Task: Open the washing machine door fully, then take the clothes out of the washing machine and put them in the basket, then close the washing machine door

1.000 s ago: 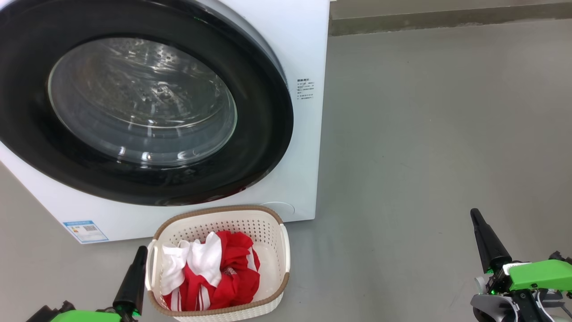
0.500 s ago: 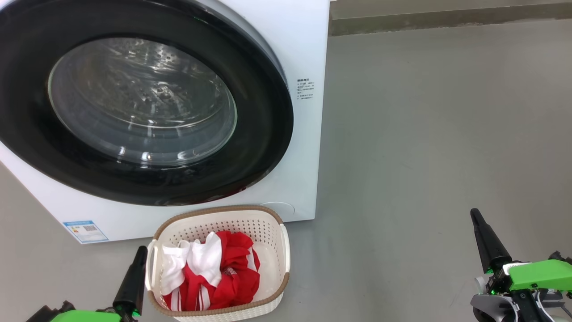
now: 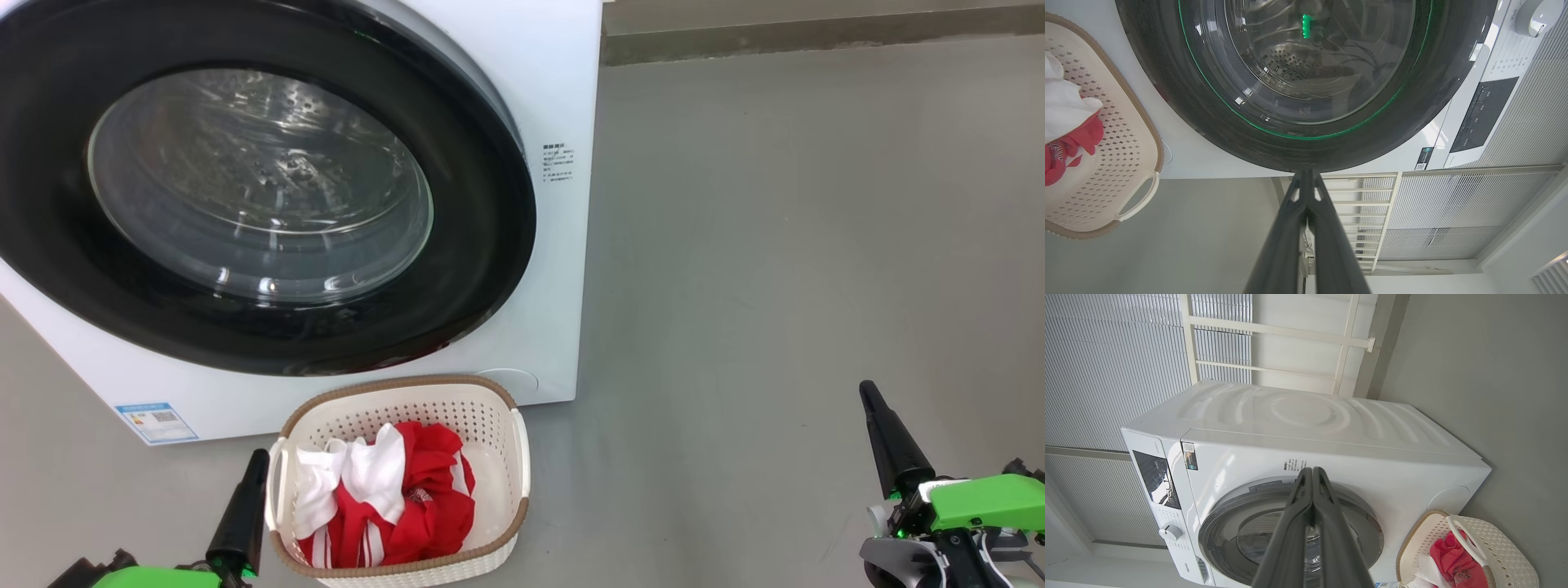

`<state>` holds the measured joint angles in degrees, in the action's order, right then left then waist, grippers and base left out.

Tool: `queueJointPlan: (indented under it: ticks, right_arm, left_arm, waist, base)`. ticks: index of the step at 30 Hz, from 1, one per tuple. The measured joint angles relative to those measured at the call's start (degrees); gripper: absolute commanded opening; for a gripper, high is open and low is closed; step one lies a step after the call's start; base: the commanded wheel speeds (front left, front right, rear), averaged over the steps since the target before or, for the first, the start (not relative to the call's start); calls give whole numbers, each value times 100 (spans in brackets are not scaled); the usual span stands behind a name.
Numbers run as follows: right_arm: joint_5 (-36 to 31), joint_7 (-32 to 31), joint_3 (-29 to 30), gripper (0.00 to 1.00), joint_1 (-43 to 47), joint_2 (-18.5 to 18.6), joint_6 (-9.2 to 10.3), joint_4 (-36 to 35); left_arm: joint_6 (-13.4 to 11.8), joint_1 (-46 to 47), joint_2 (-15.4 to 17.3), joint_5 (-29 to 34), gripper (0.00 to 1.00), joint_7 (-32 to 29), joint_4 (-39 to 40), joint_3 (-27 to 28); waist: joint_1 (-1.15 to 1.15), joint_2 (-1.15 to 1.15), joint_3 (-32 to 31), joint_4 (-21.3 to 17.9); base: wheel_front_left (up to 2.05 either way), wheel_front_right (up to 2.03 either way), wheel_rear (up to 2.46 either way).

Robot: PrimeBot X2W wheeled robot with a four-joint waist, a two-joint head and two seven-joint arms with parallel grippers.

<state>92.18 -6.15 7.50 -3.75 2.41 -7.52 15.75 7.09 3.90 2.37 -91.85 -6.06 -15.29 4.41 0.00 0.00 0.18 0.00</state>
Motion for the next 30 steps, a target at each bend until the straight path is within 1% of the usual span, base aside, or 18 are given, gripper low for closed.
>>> queueJointPlan:
  ticks: [30]
  right_arm:
    - [0,0,0,0,0,-1,0,0]
  left_arm:
    - [0,0,-1,0,0,0,0,3]
  waist:
    - [0,0,0,0]
  base:
    - [0,0,0]
